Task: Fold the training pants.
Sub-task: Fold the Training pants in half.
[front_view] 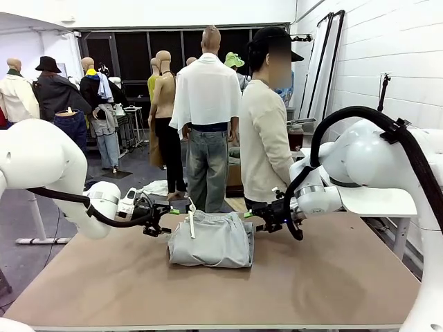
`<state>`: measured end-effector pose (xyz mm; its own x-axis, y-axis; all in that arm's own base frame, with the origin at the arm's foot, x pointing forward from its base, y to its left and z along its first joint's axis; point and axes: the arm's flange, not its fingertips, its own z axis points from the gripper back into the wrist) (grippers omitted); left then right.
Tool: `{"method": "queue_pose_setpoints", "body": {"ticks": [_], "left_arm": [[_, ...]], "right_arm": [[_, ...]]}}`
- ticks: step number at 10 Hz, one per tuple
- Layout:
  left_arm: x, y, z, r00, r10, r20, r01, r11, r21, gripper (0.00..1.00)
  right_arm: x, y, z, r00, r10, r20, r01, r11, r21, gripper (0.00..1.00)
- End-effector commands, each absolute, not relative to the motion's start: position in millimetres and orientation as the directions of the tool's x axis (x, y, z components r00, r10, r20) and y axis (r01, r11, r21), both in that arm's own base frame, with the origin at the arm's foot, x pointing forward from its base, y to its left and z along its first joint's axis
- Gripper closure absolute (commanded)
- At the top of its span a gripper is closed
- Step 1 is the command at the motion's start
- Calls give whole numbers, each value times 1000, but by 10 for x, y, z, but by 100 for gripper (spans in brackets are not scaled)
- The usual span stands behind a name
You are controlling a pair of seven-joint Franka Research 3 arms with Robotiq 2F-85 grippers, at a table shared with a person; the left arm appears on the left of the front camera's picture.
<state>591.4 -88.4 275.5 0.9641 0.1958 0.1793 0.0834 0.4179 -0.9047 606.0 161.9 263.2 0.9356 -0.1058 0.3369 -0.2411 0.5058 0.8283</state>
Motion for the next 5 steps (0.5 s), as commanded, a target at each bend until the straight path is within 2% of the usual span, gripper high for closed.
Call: {"method": "queue_pose_setpoints", "body": {"ticks": [1, 4, 5], "left_arm": [[5759, -801, 2826, 956, 217, 197, 89, 428, -900, 0], [5763, -835, 2873, 962, 186, 198, 93, 460, -883, 0], [5788, -763, 2830, 960, 212, 183, 78, 423, -903, 0]], "right_arm": [[5957, 1505, 2776, 933, -128, 336, -216, 548, 808, 0], [5915, 1491, 2855, 924, -102, 369, -265, 526, 808, 0], [6008, 1440, 2833, 923, -129, 363, -243, 535, 809, 0]]}}
